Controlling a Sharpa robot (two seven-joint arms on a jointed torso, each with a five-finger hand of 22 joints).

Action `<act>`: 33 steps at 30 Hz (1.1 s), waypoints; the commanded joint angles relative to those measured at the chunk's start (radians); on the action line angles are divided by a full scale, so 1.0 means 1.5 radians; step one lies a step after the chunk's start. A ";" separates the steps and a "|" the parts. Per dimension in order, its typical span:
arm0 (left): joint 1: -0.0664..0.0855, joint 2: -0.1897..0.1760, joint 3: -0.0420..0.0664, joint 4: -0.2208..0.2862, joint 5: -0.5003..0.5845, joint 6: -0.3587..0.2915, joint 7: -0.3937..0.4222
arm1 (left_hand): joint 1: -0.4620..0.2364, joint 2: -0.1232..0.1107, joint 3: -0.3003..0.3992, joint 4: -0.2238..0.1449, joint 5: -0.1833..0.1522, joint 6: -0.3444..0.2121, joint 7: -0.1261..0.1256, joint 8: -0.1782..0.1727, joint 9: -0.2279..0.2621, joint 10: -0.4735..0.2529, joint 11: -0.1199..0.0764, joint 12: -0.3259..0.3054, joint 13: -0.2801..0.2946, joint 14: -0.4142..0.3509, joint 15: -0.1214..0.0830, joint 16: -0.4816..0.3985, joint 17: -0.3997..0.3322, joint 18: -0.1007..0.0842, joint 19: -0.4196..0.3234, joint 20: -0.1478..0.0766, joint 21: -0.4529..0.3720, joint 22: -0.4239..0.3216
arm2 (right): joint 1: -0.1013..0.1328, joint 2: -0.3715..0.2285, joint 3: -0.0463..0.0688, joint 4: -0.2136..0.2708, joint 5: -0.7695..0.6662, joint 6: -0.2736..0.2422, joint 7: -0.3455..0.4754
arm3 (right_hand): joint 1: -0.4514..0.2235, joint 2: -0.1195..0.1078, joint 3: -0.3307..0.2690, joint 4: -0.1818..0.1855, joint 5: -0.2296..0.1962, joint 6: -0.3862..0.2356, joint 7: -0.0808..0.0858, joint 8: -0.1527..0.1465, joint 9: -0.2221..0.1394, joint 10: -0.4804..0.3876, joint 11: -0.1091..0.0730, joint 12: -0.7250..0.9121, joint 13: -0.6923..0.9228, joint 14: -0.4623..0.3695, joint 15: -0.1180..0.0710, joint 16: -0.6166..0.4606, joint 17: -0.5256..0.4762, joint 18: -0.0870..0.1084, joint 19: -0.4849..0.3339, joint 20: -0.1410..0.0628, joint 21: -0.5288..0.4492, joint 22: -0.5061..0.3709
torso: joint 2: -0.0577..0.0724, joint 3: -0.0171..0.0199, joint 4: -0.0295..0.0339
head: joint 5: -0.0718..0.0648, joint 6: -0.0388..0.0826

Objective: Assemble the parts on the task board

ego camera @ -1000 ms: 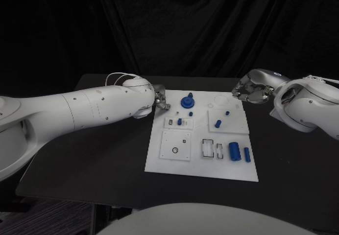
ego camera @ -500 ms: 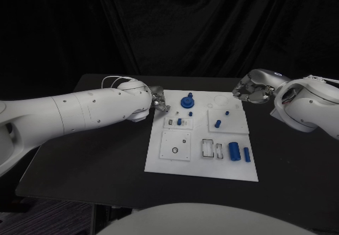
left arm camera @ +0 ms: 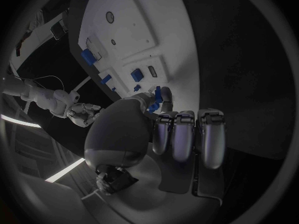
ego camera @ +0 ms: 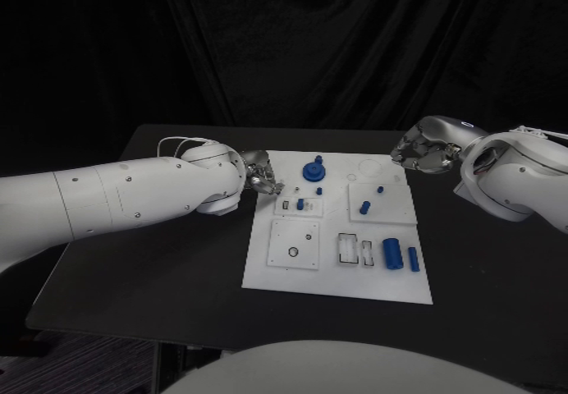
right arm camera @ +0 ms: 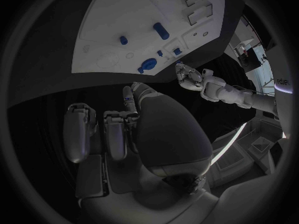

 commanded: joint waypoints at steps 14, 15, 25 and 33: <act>-0.011 0.001 0.000 0.012 0.003 -0.067 0.041 | -0.013 0.003 0.007 -0.002 -0.029 0.003 0.005 -0.008 -0.008 0.065 0.002 -0.003 0.175 0.068 -0.002 0.002 0.176 -0.004 0.070 -0.003 0.002 0.176 | -0.002 -0.006 0.001 0.004 0.005 0.002 -0.018 | -0.004 0.005 0.003 0.000 0.003 0.003 0.002 -0.004 -0.001 0.071 0.003 0.002 0.175 0.068 0.003 0.002 0.176 0.011 0.017 0.003 -0.002 0.139 | 0.001 -0.0006 -0.0008 | 0.003 0.000; -0.014 0.002 0.000 0.011 0.003 -0.067 0.042 | -0.013 0.003 0.007 -0.002 -0.029 0.004 0.005 -0.008 -0.008 0.065 0.002 -0.003 0.175 0.068 -0.002 0.002 0.176 -0.004 0.070 -0.003 0.002 0.176 | -0.002 -0.006 0.001 0.004 0.005 0.002 -0.018 | -0.004 0.005 0.003 0.000 0.003 0.003 0.002 -0.004 -0.001 0.071 0.003 0.002 0.175 0.068 0.003 0.002 0.176 0.011 0.017 0.003 -0.002 0.139 | 0.001 -0.0006 -0.0010 | 0.003 0.000; -0.030 0.008 0.000 0.007 -0.030 -0.056 0.042 | -0.020 0.004 0.007 0.000 -0.018 0.011 0.004 -0.005 -0.008 0.065 0.001 -0.003 0.175 0.068 -0.002 0.002 0.176 -0.004 0.070 -0.003 0.002 0.176 | -0.002 -0.009 0.001 0.007 0.005 0.003 -0.020 | -0.004 0.005 0.004 0.000 0.003 0.004 0.002 -0.004 -0.001 0.071 0.003 0.002 0.175 0.068 0.003 0.002 0.176 0.011 0.017 0.003 -0.003 0.139 | 0.001 -0.0005 -0.0011 | 0.002 0.000; -0.034 0.008 0.000 0.006 -0.029 -0.044 0.036 | -0.024 0.004 0.006 0.001 -0.016 0.012 0.004 -0.004 -0.008 0.065 0.001 -0.003 0.175 0.068 -0.002 0.002 0.176 -0.004 0.070 -0.003 0.002 0.176 | -0.002 -0.007 0.001 0.005 0.005 0.003 -0.020 | -0.004 0.005 0.004 0.000 0.003 0.004 0.002 -0.004 -0.001 0.071 0.003 0.002 0.175 0.068 0.003 0.002 0.176 0.011 0.017 0.003 -0.003 0.139 | 0.001 -0.0010 -0.0010 | 0.006 0.000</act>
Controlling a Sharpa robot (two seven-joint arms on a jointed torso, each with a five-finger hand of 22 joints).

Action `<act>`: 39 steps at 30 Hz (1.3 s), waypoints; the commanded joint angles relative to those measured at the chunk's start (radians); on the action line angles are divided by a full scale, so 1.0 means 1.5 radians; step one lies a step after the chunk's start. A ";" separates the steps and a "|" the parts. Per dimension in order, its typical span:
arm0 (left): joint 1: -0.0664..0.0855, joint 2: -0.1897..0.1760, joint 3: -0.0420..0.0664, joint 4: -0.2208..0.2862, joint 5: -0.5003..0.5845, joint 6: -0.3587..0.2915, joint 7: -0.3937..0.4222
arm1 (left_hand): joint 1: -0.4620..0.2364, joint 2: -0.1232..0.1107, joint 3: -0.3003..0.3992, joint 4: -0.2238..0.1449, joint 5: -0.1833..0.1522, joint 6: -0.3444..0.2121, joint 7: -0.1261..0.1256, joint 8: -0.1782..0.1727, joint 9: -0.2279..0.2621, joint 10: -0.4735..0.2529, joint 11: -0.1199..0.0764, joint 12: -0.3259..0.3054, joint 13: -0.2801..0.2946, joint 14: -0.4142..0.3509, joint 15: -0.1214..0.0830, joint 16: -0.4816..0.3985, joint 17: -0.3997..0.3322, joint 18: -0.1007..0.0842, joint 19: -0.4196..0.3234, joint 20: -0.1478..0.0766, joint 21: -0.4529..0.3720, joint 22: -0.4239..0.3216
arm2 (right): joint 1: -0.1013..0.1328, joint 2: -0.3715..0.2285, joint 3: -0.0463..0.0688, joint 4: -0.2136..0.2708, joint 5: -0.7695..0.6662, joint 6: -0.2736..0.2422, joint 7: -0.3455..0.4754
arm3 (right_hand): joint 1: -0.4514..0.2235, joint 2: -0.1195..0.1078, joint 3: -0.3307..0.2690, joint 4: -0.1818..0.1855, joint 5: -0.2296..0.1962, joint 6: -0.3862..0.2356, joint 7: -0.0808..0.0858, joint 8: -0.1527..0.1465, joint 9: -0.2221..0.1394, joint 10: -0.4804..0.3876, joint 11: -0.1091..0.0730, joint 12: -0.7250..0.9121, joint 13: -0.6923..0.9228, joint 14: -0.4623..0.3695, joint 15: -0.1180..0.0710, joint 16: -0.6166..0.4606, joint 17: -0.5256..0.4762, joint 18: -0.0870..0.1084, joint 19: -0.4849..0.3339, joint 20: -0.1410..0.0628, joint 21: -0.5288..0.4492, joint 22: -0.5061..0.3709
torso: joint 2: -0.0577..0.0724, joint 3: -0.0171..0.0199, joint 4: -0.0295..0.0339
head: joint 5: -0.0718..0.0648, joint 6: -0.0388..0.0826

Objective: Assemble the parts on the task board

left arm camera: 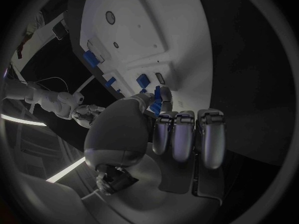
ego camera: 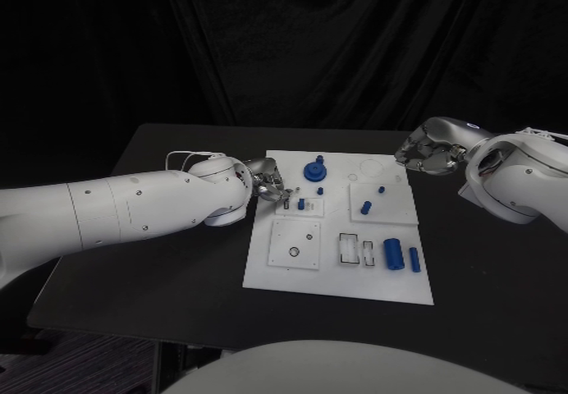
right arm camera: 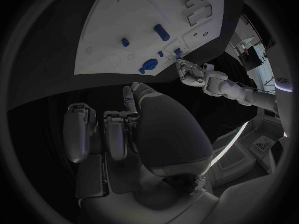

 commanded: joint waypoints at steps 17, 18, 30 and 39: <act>-0.015 -0.011 0.000 0.008 -0.009 0.023 -0.002 | -0.006 0.000 0.003 -0.001 0.006 0.007 0.000 0.003 0.001 0.065 0.001 -0.003 0.175 0.068 -0.002 0.002 0.176 -0.004 0.070 -0.003 0.002 0.176 | -0.002 0.003 0.001 -0.003 0.000 0.006 -0.017 | -0.004 0.005 0.004 0.000 0.003 0.003 0.002 -0.004 -0.001 0.071 0.003 0.002 0.175 0.068 0.003 0.002 0.176 0.011 0.017 0.003 -0.003 0.139 | 0.000 -0.0001 0.0000 | 0.002 0.000; -0.016 -0.012 0.000 0.009 -0.009 0.023 -0.002 | -0.006 0.000 0.003 -0.001 0.006 0.007 0.000 0.003 0.001 0.065 0.001 -0.003 0.175 0.068 -0.002 0.002 0.176 -0.004 0.070 -0.003 0.002 0.176 | -0.002 0.003 0.001 -0.003 0.000 0.006 -0.017 | -0.004 0.005 0.004 0.000 0.003 0.003 0.002 -0.004 -0.001 0.071 0.003 0.002 0.175 0.068 0.003 0.002 0.176 0.011 0.017 0.003 -0.003 0.139 | 0.000 0.0000 0.0001 | 0.002 0.000; -0.026 -0.016 0.000 0.016 -0.009 0.017 0.000 | -0.006 0.000 0.003 -0.002 0.008 0.010 0.000 0.005 0.003 0.065 0.000 -0.003 0.175 0.068 -0.002 0.002 0.176 -0.004 0.070 -0.003 0.002 0.176 | -0.002 0.002 0.001 -0.003 0.013 0.011 -0.018 | -0.005 0.005 0.004 0.000 0.003 0.005 0.002 -0.004 -0.001 0.071 0.002 0.002 0.175 0.068 0.003 0.002 0.176 0.012 0.017 0.003 -0.003 0.139 | 0.000 0.0001 0.0003 | -0.001 0.000; -0.028 -0.016 0.000 0.020 -0.009 0.012 0.004 | -0.006 0.001 0.003 -0.002 0.008 0.010 0.000 0.006 0.003 0.065 0.000 -0.003 0.175 0.068 -0.002 0.002 0.176 -0.004 0.070 -0.003 0.002 0.176 | -0.002 0.004 0.001 -0.003 0.014 0.013 -0.019 | -0.005 0.005 0.004 0.000 0.003 0.005 0.002 -0.004 -0.001 0.071 0.002 0.002 0.175 0.068 0.003 0.002 0.176 0.012 0.017 0.003 -0.003 0.139 | 0.000 0.0000 0.0000 | 0.000 0.000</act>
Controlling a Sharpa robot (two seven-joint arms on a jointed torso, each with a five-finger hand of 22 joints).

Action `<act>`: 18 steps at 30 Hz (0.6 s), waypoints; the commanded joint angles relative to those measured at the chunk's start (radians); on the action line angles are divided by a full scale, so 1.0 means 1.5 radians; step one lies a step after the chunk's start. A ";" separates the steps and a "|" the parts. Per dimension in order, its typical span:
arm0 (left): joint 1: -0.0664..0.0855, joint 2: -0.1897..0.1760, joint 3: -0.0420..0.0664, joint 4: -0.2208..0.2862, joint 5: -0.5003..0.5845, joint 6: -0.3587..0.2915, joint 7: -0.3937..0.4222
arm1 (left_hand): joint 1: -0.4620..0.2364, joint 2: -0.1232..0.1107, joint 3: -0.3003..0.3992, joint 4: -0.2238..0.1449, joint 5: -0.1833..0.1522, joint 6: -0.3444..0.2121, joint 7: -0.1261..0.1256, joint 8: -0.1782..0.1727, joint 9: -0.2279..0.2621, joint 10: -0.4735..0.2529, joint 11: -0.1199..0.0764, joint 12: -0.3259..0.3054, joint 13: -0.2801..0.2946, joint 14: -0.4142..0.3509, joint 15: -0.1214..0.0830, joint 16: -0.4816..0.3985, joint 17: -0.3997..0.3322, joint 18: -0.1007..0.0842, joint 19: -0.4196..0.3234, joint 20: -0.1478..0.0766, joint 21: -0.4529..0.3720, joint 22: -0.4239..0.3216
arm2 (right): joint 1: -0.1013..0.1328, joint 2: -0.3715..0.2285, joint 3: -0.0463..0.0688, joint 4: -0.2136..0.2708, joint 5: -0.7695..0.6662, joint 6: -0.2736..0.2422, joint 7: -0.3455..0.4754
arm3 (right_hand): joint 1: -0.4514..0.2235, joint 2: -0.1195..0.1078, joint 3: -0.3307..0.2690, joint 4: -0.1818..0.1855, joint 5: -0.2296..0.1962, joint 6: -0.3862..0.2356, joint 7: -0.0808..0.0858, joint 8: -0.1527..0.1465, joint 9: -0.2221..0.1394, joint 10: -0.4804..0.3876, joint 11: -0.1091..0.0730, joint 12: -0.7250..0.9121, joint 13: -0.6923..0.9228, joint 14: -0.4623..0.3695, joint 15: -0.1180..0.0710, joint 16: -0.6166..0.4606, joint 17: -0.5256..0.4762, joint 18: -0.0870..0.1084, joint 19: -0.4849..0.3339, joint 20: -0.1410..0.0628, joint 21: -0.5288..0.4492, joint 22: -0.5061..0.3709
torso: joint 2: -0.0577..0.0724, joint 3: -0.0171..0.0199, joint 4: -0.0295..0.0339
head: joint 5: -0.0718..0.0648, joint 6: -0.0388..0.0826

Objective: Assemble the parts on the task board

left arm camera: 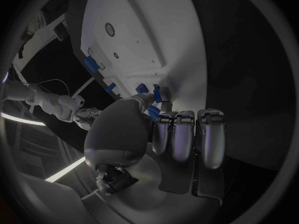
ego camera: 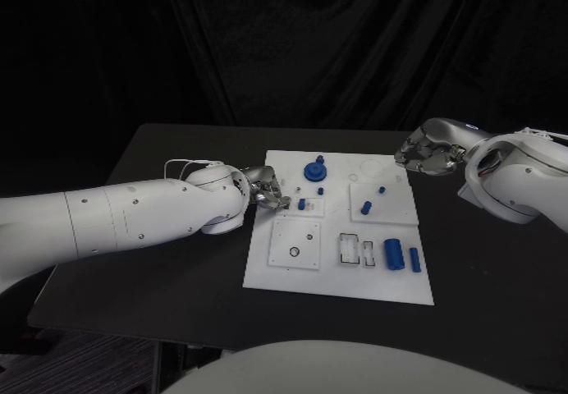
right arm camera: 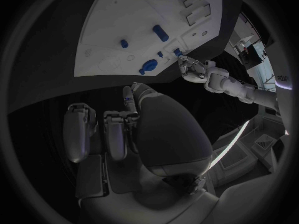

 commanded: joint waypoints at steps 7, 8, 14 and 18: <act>-0.007 0.001 -0.003 0.004 -0.001 0.010 0.007 | -0.006 0.001 0.004 -0.002 0.003 0.006 0.000 0.003 0.001 0.065 0.000 -0.003 0.175 0.068 -0.002 0.002 0.176 -0.004 0.070 -0.003 0.002 0.176 | -0.002 0.001 0.001 -0.001 0.003 0.005 -0.016 | -0.002 0.002 0.004 0.000 0.003 0.005 0.002 -0.004 -0.001 0.071 0.002 0.002 0.176 0.068 0.003 0.002 0.176 0.012 0.017 0.003 -0.003 0.139 | 0.000 0.0001 0.0005 | -0.001 0.000; -0.007 0.001 -0.003 0.004 -0.001 0.010 0.007 | -0.006 0.001 0.004 -0.002 0.003 0.006 0.000 0.004 0.001 0.065 0.000 -0.003 0.175 0.068 -0.003 0.002 0.176 -0.004 0.070 -0.003 0.002 0.176 | -0.002 0.001 0.001 -0.001 0.003 0.005 -0.016 | -0.002 0.002 0.004 0.000 0.003 0.005 0.002 -0.004 -0.001 0.071 0.002 0.002 0.176 0.068 0.003 0.002 0.176 0.012 0.017 0.003 -0.003 0.139 | 0.000 0.0003 0.0004 | -0.001 0.000; -0.008 0.003 -0.003 0.002 -0.001 0.013 0.009 | -0.033 0.006 -0.011 0.002 -0.063 0.003 0.002 0.005 0.003 0.065 0.002 -0.003 0.175 0.068 -0.002 0.002 0.176 -0.004 0.070 -0.003 0.002 0.176 | -0.002 0.001 0.001 -0.001 0.003 0.006 -0.017 | -0.002 0.002 0.005 -0.001 0.003 0.006 0.001 -0.003 -0.001 0.071 0.002 0.002 0.176 0.068 0.003 0.002 0.176 0.012 0.017 0.003 -0.004 0.139 | 0.000 -0.0001 -0.0003 | -0.001 0.000; -0.009 0.005 -0.003 0.000 -0.001 0.016 0.009 | -0.067 0.013 -0.038 0.003 -0.130 0.002 0.005 0.001 -0.004 0.065 0.004 -0.003 0.175 0.068 0.001 0.002 0.176 -0.004 0.070 0.000 0.002 0.176 | -0.002 0.001 0.001 0.000 0.003 0.008 -0.017 | -0.002 0.003 0.005 -0.001 0.004 0.007 0.001 -0.003 -0.001 0.071 0.002 0.002 0.176 0.068 0.003 0.002 0.176 0.012 0.016 0.003 -0.004 0.139 | 0.000 0.0002 -0.0006 | 0.000 0.000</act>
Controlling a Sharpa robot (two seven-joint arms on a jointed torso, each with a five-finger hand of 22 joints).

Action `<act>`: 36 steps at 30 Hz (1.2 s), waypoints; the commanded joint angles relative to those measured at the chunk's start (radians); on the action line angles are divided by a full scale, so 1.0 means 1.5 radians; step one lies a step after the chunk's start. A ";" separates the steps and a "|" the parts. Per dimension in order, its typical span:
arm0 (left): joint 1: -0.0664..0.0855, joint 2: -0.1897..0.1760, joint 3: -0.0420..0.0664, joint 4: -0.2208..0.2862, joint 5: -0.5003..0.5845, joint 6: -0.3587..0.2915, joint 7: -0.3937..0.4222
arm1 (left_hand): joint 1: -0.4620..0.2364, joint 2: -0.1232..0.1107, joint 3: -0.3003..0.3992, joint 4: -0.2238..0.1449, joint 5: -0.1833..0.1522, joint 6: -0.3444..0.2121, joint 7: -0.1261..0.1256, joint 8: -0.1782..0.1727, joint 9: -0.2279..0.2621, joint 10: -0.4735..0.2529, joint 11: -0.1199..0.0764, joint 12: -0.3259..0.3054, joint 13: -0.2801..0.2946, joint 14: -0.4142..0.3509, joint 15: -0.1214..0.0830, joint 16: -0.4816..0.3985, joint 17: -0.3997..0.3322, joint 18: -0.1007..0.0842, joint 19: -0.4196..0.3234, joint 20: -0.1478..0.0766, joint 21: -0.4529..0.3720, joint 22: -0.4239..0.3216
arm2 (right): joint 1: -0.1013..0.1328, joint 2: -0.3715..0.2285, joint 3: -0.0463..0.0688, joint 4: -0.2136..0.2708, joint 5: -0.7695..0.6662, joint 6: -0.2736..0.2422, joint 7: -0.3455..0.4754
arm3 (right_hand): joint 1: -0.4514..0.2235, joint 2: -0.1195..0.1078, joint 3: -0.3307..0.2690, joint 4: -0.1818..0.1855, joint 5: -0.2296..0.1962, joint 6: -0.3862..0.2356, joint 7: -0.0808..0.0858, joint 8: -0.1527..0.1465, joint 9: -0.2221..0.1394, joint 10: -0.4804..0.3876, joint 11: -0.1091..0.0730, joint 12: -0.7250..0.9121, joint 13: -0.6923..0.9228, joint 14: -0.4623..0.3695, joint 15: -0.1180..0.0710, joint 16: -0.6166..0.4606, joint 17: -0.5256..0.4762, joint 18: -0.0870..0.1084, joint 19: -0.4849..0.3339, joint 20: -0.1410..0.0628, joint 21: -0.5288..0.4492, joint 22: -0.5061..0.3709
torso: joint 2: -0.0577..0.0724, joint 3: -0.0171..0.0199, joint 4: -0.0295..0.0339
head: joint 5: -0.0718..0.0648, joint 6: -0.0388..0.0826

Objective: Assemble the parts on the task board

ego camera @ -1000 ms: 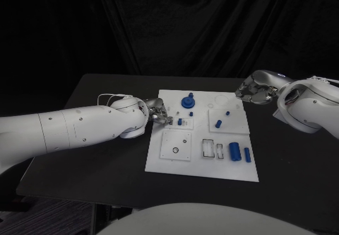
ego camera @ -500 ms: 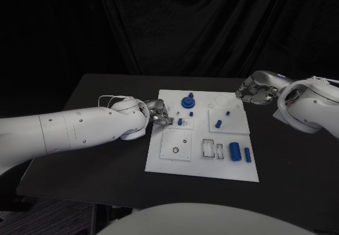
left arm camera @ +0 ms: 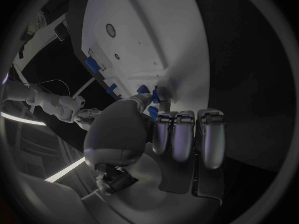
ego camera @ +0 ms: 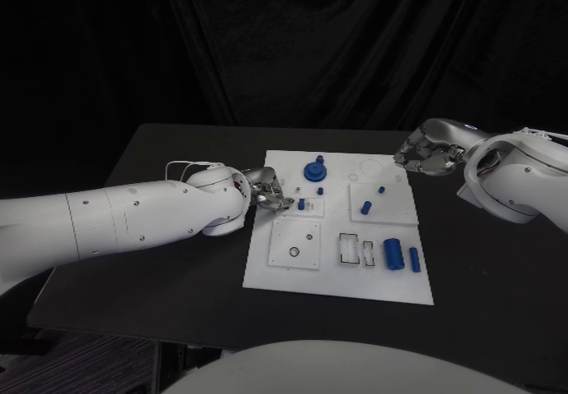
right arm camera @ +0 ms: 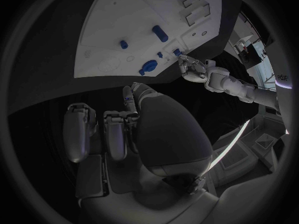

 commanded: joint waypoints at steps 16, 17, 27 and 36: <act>-0.007 0.006 -0.003 -0.013 0.000 0.023 -0.005 | -0.185 0.045 -0.147 0.004 -0.151 0.004 0.011 -0.016 -0.026 0.068 0.008 -0.003 0.175 0.068 0.005 0.002 0.176 -0.004 0.070 0.005 0.002 0.176 | -0.002 -0.001 0.001 0.001 0.000 0.010 -0.019 | -0.002 0.003 0.003 0.001 0.004 0.005 -0.002 -0.002 -0.001 0.071 0.002 0.002 0.176 0.068 0.003 0.002 0.176 0.012 0.016 0.003 -0.004 0.139 | 0.000 0.0001 -0.0001 | 0.002 0.000; -0.007 0.005 -0.003 -0.014 0.000 0.023 -0.005 | -0.192 0.050 -0.153 0.004 -0.145 0.005 0.011 -0.015 -0.026 0.068 0.008 -0.003 0.175 0.068 0.005 0.002 0.176 -0.004 0.070 0.005 0.002 0.176 | -0.002 -0.001 0.001 0.001 0.000 0.011 -0.019 | -0.002 0.003 0.003 0.001 0.004 0.005 -0.002 -0.002 -0.001 0.071 0.002 0.002 0.176 0.068 0.003 0.002 0.176 0.012 0.016 0.003 -0.004 0.139 | 0.000 0.0000 0.0001 | 0.002 0.000; -0.008 0.004 -0.003 -0.018 0.000 -0.007 0.030 | -0.262 0.127 -0.227 0.004 -0.188 0.032 0.004 0.012 -0.009 0.068 0.002 -0.003 0.175 0.068 0.002 0.002 0.176 -0.004 0.070 0.002 0.002 0.176 | -0.002 -0.001 0.001 0.002 0.000 0.013 -0.020 | -0.002 0.003 0.003 0.001 0.004 0.005 -0.002 -0.002 -0.001 0.071 0.002 0.002 0.176 0.068 0.003 0.002 0.176 0.012 0.016 0.003 -0.004 0.139 | 0.000 0.0000 0.0006 | 0.004 0.000; -0.008 0.007 -0.003 -0.023 0.019 -0.032 0.084 | -0.246 0.161 -0.255 0.003 -0.182 0.029 0.000 0.040 0.021 0.068 0.000 -0.003 0.175 0.068 -0.001 0.002 0.176 -0.004 0.070 -0.001 0.002 0.176 | -0.002 -0.001 0.001 0.001 0.000 0.013 -0.019 | -0.002 0.003 0.004 0.000 0.003 0.007 -0.002 -0.002 0.000 0.071 0.001 0.002 0.176 0.068 0.003 0.002 0.176 0.012 0.016 0.003 -0.005 0.139 | 0.000 0.0000 -0.0001 | 0.005 0.000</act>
